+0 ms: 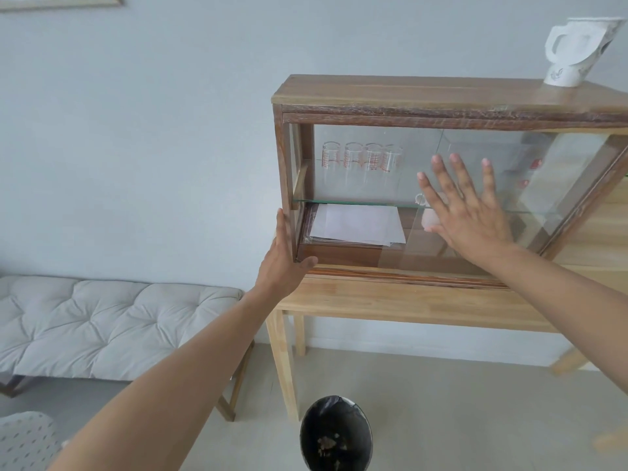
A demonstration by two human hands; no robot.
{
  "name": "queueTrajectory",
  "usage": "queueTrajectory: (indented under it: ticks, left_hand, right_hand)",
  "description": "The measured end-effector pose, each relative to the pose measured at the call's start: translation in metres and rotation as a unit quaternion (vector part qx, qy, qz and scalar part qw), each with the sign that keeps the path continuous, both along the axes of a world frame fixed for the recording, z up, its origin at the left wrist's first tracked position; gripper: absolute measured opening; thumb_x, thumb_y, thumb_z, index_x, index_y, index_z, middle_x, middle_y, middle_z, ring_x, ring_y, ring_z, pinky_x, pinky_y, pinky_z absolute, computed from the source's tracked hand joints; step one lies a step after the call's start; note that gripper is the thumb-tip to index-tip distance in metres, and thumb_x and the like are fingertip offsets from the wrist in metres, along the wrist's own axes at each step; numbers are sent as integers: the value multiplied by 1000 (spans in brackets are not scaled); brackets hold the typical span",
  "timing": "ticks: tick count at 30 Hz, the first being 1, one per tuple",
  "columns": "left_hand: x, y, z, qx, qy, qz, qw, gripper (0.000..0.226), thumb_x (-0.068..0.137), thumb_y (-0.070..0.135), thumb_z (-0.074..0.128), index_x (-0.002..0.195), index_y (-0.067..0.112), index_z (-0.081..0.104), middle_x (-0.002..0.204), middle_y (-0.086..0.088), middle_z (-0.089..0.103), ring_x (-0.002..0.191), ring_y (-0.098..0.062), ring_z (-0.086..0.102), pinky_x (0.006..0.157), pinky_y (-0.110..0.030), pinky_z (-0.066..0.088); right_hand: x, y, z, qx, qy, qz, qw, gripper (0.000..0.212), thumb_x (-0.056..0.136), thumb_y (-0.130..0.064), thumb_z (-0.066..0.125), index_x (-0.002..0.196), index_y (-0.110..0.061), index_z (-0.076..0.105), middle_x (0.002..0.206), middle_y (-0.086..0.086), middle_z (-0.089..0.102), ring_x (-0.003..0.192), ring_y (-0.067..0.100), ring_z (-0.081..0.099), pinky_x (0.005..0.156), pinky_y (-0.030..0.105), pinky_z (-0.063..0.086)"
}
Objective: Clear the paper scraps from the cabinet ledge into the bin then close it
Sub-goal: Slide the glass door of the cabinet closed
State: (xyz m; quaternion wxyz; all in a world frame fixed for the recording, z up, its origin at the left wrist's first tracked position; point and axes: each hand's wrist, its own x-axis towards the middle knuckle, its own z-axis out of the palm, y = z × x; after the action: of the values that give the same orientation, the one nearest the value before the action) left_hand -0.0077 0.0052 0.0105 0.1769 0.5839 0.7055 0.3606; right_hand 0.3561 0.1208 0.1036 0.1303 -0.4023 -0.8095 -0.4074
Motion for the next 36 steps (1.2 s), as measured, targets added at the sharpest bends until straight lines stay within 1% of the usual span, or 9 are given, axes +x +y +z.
queueTrajectory:
  ticks: [6, 10, 14, 18, 20, 24, 27, 31, 36]
  left_hand:
    - [0, 0, 0, 6, -5, 2, 1000, 131, 94, 42, 80, 143, 66, -40, 180, 3, 17, 159, -33, 37, 114, -50, 43]
    - [0, -1, -1, 4, -11, -1, 1000, 131, 95, 38, 80, 153, 58, -35, 180, 3, 19, 158, -33, 37, 114, -49, 43]
    - [0, -1, -1, 8, -2, -1, 1000, 131, 95, 35, 80, 150, 58, -37, 180, 3, 18, 156, -34, 40, 114, -47, 43]
    - [2, 0, -2, 14, -3, 9, 1000, 130, 95, 34, 81, 158, 53, -31, 179, 5, 23, 155, -33, 43, 107, -43, 44]
    - [3, -1, -1, 17, -5, 17, 1000, 132, 94, 35, 81, 153, 58, -35, 178, 4, 25, 154, -33, 43, 104, -41, 43]
    - [7, -2, 1, 18, -10, 32, 999, 133, 93, 35, 82, 142, 66, -39, 176, 5, 32, 151, -33, 47, 107, -46, 46]
    - [8, -3, 1, 13, -15, 35, 999, 135, 92, 33, 82, 141, 67, -38, 176, 5, 31, 149, -33, 49, 106, -44, 47]
    - [10, -3, 0, 12, -36, 42, 998, 135, 89, 30, 82, 144, 68, -36, 174, 3, 36, 147, -33, 52, 97, -33, 39]
    - [11, -4, 4, -5, -31, 41, 999, 138, 88, 29, 83, 144, 65, -37, 173, 0, 38, 146, -35, 52, 96, -33, 40]
  right_hand:
    - [-62, 0, 5, 9, -30, 29, 999, 134, 79, -54, 84, 170, -15, -4, 178, 16, -11, 164, 40, -4, 123, 77, 2]
    - [-94, -1, 6, 23, -39, 44, 998, 133, 80, -58, 82, 170, -15, -5, 178, 15, -10, 164, 40, -3, 123, 75, 2]
    - [-111, -2, 6, 30, -43, 47, 998, 131, 82, -61, 79, 170, -14, -6, 178, 15, -9, 164, 40, -2, 123, 75, 3]
    - [-129, -4, 7, 35, -44, 49, 997, 132, 81, -64, 78, 170, -14, -7, 179, 15, -6, 164, 39, 2, 122, 75, 3]
    - [-138, -4, 6, 35, -43, 49, 997, 132, 81, -66, 76, 170, -14, -7, 179, 14, -7, 165, 39, 1, 122, 74, -1]
    - [-160, -6, 5, 50, -48, 55, 996, 134, 80, -69, 75, 170, -14, -7, 179, 14, -7, 165, 38, 0, 123, 73, 0]
    - [-176, -6, 4, 46, -38, 64, 996, 136, 79, -69, 76, 170, -13, -8, 178, 14, -10, 165, 38, -3, 123, 73, -5]
    - [-187, -6, 3, 47, -34, 60, 997, 138, 77, -71, 76, 170, -14, -9, 178, 14, -13, 165, 38, -5, 122, 74, -6]
    - [-194, -10, 5, 47, -35, 51, 997, 140, 76, -75, 74, 170, -13, -9, 178, 12, -11, 165, 38, -2, 121, 74, -4]
